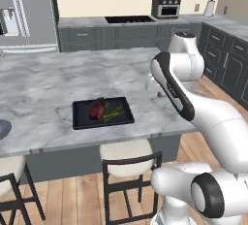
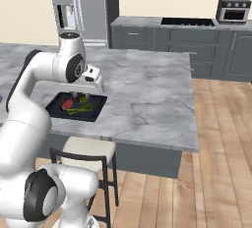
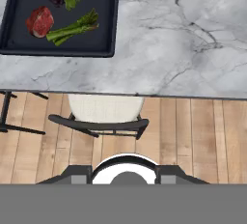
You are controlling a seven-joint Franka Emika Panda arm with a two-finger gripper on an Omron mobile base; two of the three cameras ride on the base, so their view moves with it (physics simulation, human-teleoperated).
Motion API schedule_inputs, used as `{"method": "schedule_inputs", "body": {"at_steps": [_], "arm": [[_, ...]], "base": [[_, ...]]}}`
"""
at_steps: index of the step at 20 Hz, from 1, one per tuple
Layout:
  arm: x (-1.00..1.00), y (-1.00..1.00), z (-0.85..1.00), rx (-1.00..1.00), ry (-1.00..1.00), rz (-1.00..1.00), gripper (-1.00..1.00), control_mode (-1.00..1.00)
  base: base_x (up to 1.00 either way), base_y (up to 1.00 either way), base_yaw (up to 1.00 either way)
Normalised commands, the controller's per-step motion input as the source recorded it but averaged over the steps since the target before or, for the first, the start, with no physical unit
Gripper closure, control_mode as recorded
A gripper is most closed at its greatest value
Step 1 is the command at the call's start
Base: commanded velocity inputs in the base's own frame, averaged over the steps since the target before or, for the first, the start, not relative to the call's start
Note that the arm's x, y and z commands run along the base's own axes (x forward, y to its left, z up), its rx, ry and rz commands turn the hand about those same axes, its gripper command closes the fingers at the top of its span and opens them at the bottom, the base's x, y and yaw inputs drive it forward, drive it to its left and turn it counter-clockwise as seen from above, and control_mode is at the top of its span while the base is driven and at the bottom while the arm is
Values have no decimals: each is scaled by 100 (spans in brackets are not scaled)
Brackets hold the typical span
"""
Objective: Create a steak meal by picking up the steak and asparagus from the tray and placing them on the plate. Leave the grapes on the tray.
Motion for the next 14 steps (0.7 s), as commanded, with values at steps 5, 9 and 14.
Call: {"method": "schedule_inputs", "body": {"at_steps": [5,9,14], "arm": [[-43,0,-11,0,0,0,-100,-100],[-48,0,-24,0,0,0,-100,-100],[-33,0,-30,0,0,0,-100,-100]], "base": [[0,0,0],[0,0,0],[0,0,0]]}}
